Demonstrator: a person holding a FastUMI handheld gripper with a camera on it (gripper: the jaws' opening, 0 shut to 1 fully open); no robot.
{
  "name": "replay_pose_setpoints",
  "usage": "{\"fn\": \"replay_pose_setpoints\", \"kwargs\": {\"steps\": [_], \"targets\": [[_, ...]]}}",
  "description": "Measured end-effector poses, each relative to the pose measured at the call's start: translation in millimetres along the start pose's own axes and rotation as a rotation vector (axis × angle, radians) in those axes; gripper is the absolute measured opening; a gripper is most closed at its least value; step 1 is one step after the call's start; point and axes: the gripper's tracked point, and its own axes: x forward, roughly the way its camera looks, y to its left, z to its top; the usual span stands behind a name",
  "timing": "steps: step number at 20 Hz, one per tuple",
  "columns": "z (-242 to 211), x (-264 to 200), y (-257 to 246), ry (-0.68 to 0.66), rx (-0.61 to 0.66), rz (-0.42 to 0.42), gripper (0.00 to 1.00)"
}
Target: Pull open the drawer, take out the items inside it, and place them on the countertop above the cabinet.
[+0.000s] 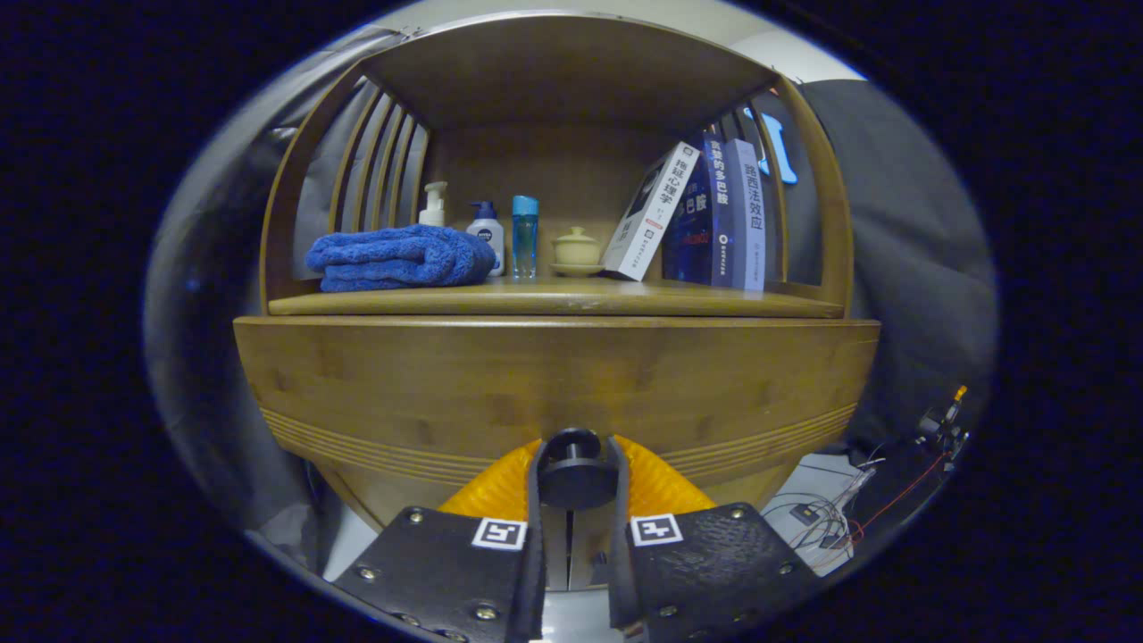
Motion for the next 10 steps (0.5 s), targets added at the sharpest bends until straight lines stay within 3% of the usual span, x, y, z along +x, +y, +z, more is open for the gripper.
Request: {"fn": "replay_pose_setpoints", "kwargs": {"steps": [10], "targets": [[-25.0,-81.3,-7.3,0.049,-0.027,0.034,0.28]]}}
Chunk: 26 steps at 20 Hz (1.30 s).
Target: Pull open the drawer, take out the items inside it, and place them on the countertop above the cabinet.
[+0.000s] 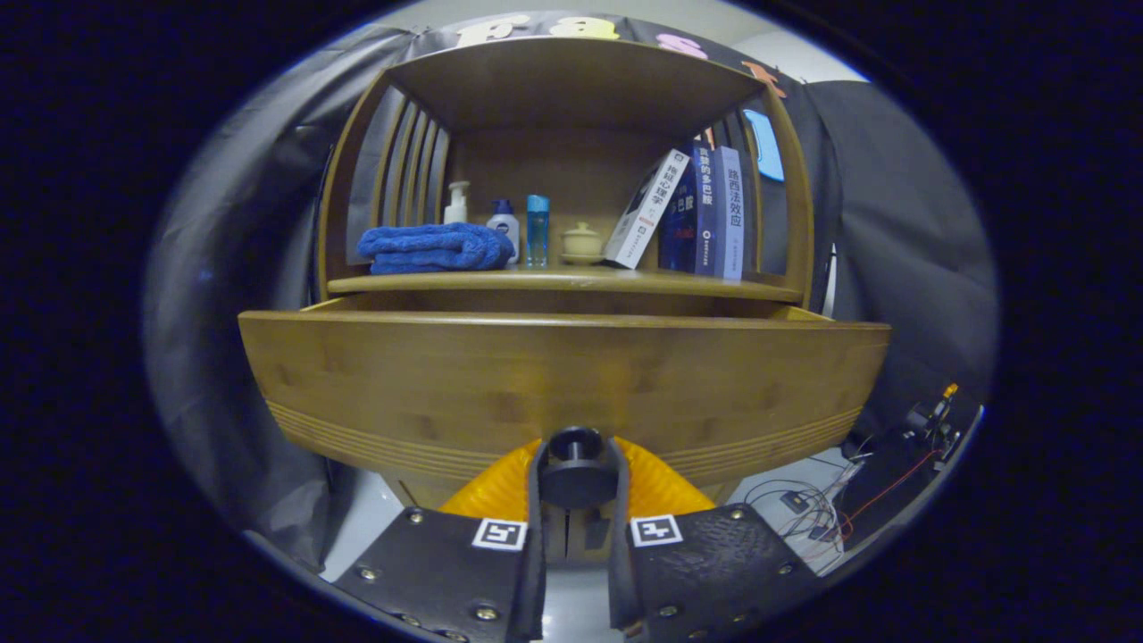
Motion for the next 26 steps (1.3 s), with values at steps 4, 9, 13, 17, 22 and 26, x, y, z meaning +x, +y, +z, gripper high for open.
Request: {"fn": "replay_pose_setpoints", "kwargs": {"steps": [4,9,13,17,22,26], "targets": [[-8.2,-26.2,-1.8,0.003,0.022,-0.007,0.28],[-15.1,-48.5,-1.0,0.006,0.034,-0.010,0.28],[-18.4,-57.2,-2.7,0.009,0.035,-0.050,0.28],[-18.6,-68.0,3.1,0.044,0.054,0.020,0.38],[34.8,-109.4,-19.7,-0.100,0.215,-0.008,0.84],[72.9,-104.9,-18.6,-0.112,0.174,-0.027,0.96]]}}
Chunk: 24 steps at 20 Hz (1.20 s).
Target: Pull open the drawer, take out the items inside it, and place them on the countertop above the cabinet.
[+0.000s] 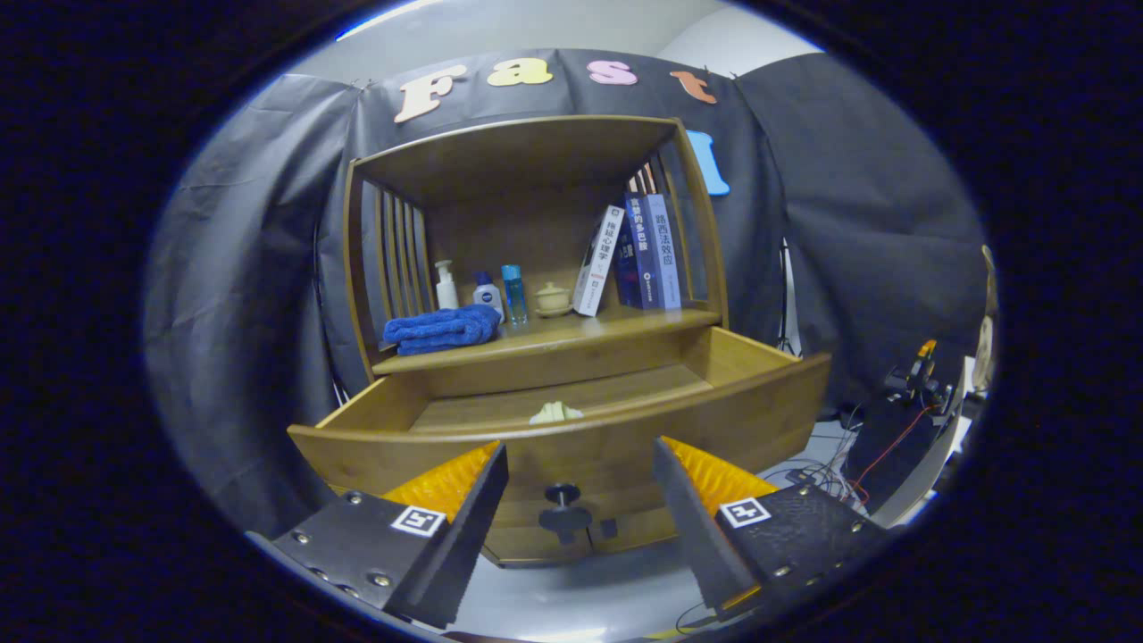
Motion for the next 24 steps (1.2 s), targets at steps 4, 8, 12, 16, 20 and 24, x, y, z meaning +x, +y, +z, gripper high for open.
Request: {"fn": "replay_pose_setpoints", "kwargs": {"steps": [4,8,12,16,20,24], "targets": [[30.0,27.1,26.7,-0.017,-0.107,0.057,0.98],[42.2,67.8,47.9,0.016,-0.143,0.101,1.00],[27.7,114.9,48.3,0.144,-0.125,0.079,1.00],[-12.5,151.3,43.6,0.340,-0.133,0.038,1.00],[-36.3,164.4,43.9,0.462,-0.150,0.001,0.93],[-53.5,170.6,38.0,0.575,-0.195,-0.046,0.80]]}}
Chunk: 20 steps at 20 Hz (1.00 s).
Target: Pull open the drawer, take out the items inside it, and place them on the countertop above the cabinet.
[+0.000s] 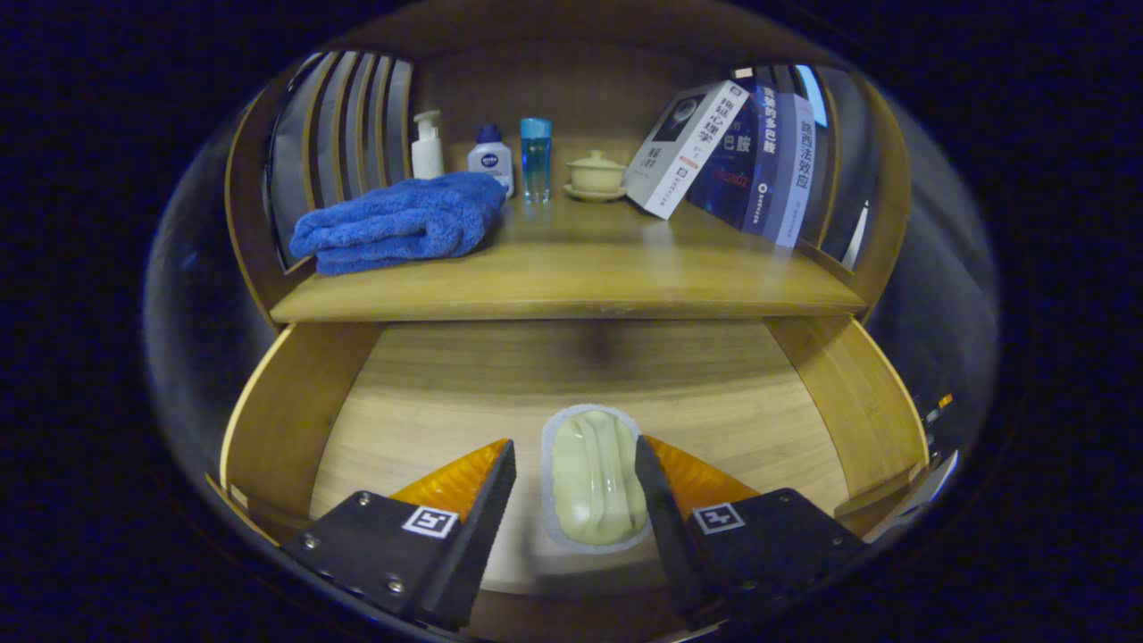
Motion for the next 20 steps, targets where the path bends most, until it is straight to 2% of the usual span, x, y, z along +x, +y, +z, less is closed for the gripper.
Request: {"fn": "replay_pose_setpoints", "kwargs": {"steps": [1,3,4,5,8,10,13,17,20], "targets": [[-3.6,5.7,0.2,0.031,0.008,-0.001,0.80],[-22.4,18.0,1.0,0.140,0.058,-0.002,0.56],[-11.2,19.6,-1.2,0.086,0.078,-0.010,0.44],[-12.1,20.8,-0.7,0.105,0.101,0.006,0.32],[-11.5,23.1,-2.7,0.092,0.104,-0.014,0.32],[-11.5,18.9,-1.6,0.087,0.080,-0.024,0.18],[-4.4,11.2,-0.5,0.020,0.103,-0.018,0.18],[13.9,-14.0,12.1,-0.116,0.216,0.063,0.18],[31.0,-41.5,7.5,-0.201,0.159,0.045,0.18]]}}
